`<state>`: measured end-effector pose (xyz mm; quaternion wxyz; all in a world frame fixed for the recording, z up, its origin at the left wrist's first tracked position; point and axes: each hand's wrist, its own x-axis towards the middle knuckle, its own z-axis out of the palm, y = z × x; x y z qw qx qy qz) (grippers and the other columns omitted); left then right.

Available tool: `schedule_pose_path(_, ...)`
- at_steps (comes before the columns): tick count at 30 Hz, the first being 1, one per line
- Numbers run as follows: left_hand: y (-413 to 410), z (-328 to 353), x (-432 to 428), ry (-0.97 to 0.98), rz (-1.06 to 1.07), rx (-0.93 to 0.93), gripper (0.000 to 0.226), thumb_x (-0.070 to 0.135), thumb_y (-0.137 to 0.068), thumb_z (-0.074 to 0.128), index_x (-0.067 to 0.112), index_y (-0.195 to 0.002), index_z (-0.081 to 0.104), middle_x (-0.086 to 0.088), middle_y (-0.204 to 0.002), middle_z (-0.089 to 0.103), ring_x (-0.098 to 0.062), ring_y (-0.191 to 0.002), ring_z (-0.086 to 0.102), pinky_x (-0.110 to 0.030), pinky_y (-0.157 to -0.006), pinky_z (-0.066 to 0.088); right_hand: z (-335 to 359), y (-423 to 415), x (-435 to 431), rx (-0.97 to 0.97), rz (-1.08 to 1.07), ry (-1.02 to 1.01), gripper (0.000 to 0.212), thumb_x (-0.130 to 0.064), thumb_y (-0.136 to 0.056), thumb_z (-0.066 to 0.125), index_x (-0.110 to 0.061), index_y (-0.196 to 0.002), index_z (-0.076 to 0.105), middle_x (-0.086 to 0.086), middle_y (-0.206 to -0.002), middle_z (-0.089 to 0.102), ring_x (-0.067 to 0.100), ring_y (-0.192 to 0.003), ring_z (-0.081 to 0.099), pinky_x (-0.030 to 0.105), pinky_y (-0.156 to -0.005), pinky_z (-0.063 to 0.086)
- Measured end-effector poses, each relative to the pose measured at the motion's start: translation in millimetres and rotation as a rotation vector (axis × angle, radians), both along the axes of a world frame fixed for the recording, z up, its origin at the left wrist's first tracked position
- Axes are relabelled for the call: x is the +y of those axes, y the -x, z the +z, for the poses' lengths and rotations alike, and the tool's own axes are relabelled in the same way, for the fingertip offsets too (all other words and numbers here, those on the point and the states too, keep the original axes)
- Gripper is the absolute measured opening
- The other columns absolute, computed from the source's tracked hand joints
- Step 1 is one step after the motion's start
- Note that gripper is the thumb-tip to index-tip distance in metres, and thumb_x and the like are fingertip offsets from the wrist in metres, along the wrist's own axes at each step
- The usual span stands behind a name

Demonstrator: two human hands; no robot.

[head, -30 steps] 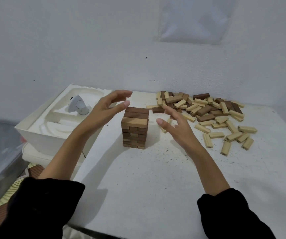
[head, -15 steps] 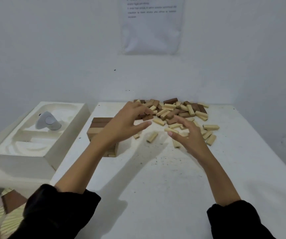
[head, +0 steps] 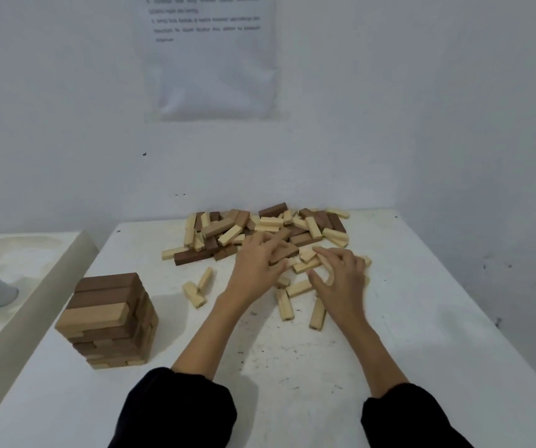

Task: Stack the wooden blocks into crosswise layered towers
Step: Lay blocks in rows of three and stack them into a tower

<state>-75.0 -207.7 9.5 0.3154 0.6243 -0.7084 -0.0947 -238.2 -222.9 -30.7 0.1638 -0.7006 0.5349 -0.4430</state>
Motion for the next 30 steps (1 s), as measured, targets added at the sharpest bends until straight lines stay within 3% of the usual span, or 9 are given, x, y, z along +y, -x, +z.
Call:
schedule_pose_path(4, 1, -8, -27, 0.010, 0.096, 0.025, 0.022, 0.024, -0.087, 0.063, 0.021, -0.109, 0.067, -0.004, -0.114, 0.053, -0.025, -0.113, 0.043, -0.047, -0.092, 0.041, 3, 4, -26, 0.035, -0.075, 0.033, 0.034, -0.027, -0.079, 0.067, -0.022, -0.113, 0.067, 0.005, -0.104, 0.056, 0.026, -0.102, 0.042, 0.031, -0.084, 0.032)
schedule_pose_path(8, 1, -16, -42, 0.028, 0.148, 0.035, 0.023, 0.026, -0.090, 0.060, 0.025, -0.112, 0.066, -0.002, -0.120, 0.050, -0.022, -0.119, 0.038, -0.040, -0.097, 0.035, 4, 12, -50, 0.037, -0.153, 0.036, 0.024, -0.016, -0.081, 0.068, -0.024, -0.103, 0.070, 0.002, -0.104, 0.055, 0.024, -0.107, 0.042, 0.035, -0.085, 0.037)
schedule_pose_path(11, -7, -23, -47, -0.009, 0.117, -0.038, 0.026, 0.030, -0.092, 0.057, 0.030, -0.117, 0.063, 0.001, -0.122, 0.048, -0.020, -0.119, 0.039, -0.038, -0.098, 0.027, 12, 24, -78, -0.010, -0.194, -0.029, 0.018, -0.014, -0.083, 0.063, -0.026, -0.094, 0.071, 0.001, -0.105, 0.055, 0.022, -0.109, 0.039, 0.027, -0.084, 0.028)
schedule_pose_path(14, -15, -24, -50, 0.025, 0.105, -0.080, 0.028, 0.026, -0.091, 0.058, 0.032, -0.117, 0.063, 0.004, -0.119, 0.052, -0.020, -0.116, 0.042, -0.038, -0.094, 0.031, 18, 36, -107, 0.006, -0.209, -0.137, 0.016, -0.018, -0.086, 0.059, -0.026, -0.093, 0.071, 0.003, -0.107, 0.055, 0.023, -0.110, 0.043, 0.028, -0.081, 0.029)
schedule_pose_path(18, -16, -25, -51, 0.062, 0.123, -0.111, 0.027, 0.024, -0.088, 0.061, 0.033, -0.113, 0.065, 0.007, -0.114, 0.055, -0.019, -0.110, 0.046, -0.035, -0.087, 0.033, 17, 32, -135, 0.035, -0.115, -0.217, 0.020, -0.023, -0.086, 0.062, -0.024, -0.105, 0.065, 0.002, -0.100, 0.059, 0.023, -0.097, 0.058, 0.030, -0.076, 0.042)
schedule_pose_path(21, -16, -27, -51, 0.076, 0.138, -0.096, 0.027, 0.023, -0.088, 0.062, 0.035, -0.112, 0.065, 0.007, -0.110, 0.056, -0.017, -0.107, 0.046, -0.032, -0.085, 0.030, 22, 27, -149, 0.110, -0.025, -0.315, 0.034, -0.027, -0.082, 0.068, -0.020, -0.115, 0.061, 0.002, -0.103, 0.063, 0.019, -0.097, 0.058, 0.026, -0.073, 0.039)
schedule_pose_path(25, -13, -26, -53, 0.071, 0.150, -0.102, 0.024, 0.026, -0.088, 0.061, 0.037, -0.109, 0.064, 0.009, -0.108, 0.054, -0.015, -0.106, 0.044, -0.033, -0.086, 0.031, 37, 34, -160, 0.167, 0.091, -0.405, 0.041, -0.029, -0.074, 0.078, -0.020, -0.111, 0.063, -0.001, -0.095, 0.057, 0.012, -0.090, 0.051, 0.023, -0.074, 0.035)
schedule_pose_path(30, -14, -29, -58, 0.075, 0.166, -0.117, 0.022, 0.028, -0.087, 0.062, 0.037, -0.107, 0.064, 0.010, -0.106, 0.054, -0.015, -0.104, 0.045, -0.034, -0.085, 0.032, 39, 45, -167, 0.116, 0.127, -0.466, 0.043, -0.021, -0.070, 0.082, -0.016, -0.109, 0.063, 0.001, -0.084, 0.058, 0.017, -0.090, 0.055, 0.025, -0.078, 0.040)
